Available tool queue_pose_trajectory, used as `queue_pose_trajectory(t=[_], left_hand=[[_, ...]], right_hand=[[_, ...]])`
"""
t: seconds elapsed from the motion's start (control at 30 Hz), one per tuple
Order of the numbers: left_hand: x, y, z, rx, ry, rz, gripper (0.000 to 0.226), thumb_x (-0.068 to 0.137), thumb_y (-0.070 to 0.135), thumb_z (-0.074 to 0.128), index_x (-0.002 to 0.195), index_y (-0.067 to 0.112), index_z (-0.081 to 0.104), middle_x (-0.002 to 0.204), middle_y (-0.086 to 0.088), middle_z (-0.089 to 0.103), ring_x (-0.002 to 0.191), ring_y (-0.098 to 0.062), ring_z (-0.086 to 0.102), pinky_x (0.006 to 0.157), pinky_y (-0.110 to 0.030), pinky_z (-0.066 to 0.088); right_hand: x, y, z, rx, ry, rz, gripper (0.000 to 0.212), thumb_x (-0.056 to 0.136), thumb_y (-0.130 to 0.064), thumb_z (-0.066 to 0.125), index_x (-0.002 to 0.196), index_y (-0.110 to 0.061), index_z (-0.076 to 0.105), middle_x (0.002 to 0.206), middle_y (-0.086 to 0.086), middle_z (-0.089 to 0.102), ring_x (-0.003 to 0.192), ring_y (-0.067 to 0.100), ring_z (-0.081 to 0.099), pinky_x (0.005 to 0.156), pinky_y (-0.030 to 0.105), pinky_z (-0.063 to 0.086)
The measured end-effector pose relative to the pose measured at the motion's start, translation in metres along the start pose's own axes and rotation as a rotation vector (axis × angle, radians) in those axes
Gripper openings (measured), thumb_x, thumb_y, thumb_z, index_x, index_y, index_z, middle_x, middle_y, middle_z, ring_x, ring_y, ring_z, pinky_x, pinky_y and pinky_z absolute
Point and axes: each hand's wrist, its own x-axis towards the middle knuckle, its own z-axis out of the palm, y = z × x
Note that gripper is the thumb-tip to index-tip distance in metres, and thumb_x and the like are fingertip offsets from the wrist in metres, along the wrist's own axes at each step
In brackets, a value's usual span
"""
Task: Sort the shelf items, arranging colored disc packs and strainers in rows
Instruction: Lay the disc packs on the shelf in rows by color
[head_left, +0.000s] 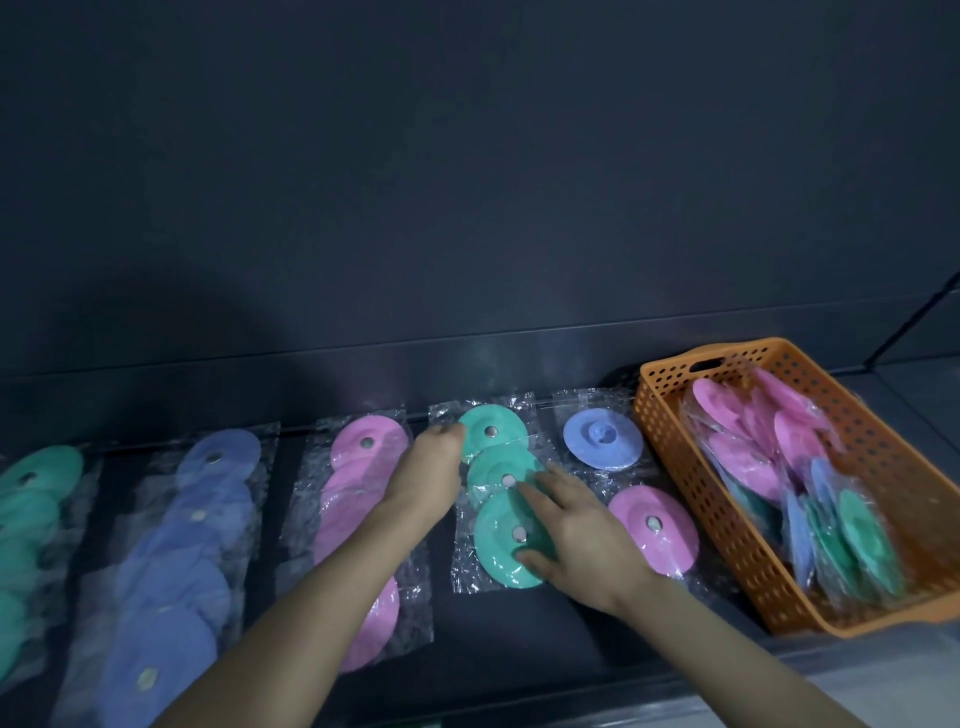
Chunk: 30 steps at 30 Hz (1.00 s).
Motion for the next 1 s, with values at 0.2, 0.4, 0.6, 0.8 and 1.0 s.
queue_pose_trajectory(t=[0.2,0.4,0.6,0.8,1.0], left_hand=[[0.005,-0.004,0.004,-0.106,-0.056,-0.036,0.039,0.086,-0.013,0.046,0.119,0.005,0.059,0.110,-0.013,0.065,0.091,-0.022,0.062,0.076,-0.025,0.048],[0.013,-0.014,-0.001,-0.156,0.020,-0.026,0.048,0.080,-0.020,0.046,0.117,0.006,0.063,0.118,-0.015,0.057,0.101,-0.024,0.060,0.090,-0.026,0.044],[0.010,-0.017,0.003,-0.154,0.044,-0.036,0.053,0.078,-0.023,0.046,0.119,0.006,0.062,0.120,-0.013,0.055,0.099,-0.020,0.059,0.081,-0.014,0.038],[0.004,-0.008,0.006,-0.144,0.087,0.074,0.036,0.087,-0.007,0.051,0.121,0.002,0.060,0.129,-0.011,0.048,0.116,-0.025,0.051,0.102,-0.027,0.040],[0.002,0.022,0.009,-0.164,-0.001,0.277,0.035,0.092,0.014,0.051,0.126,0.012,0.057,0.140,-0.002,0.043,0.129,-0.019,0.042,0.106,-0.028,0.032]], right_hand=[[-0.002,0.001,0.000,-0.042,-0.006,-0.021,0.072,0.088,-0.062,0.044,0.146,-0.022,0.031,0.158,0.005,0.016,0.147,0.022,0.001,0.119,0.032,-0.001],[0.004,-0.002,0.005,-0.072,-0.051,-0.010,0.075,0.086,-0.065,0.043,0.148,-0.027,0.025,0.160,0.003,0.008,0.147,0.020,-0.002,0.117,0.031,-0.003],[0.011,-0.004,0.005,-0.079,-0.049,-0.018,0.074,0.087,-0.062,0.045,0.147,-0.024,0.027,0.159,0.006,0.011,0.147,0.021,0.003,0.116,0.029,-0.006],[0.010,-0.011,0.006,-0.076,-0.034,-0.006,0.072,0.089,-0.060,0.043,0.147,-0.020,0.028,0.159,0.007,0.014,0.147,0.021,0.004,0.113,0.028,-0.012],[-0.014,0.000,-0.009,-0.068,0.100,0.219,0.068,0.092,-0.049,0.048,0.145,-0.011,0.032,0.155,0.011,0.023,0.146,0.029,0.013,0.117,0.031,0.008]])
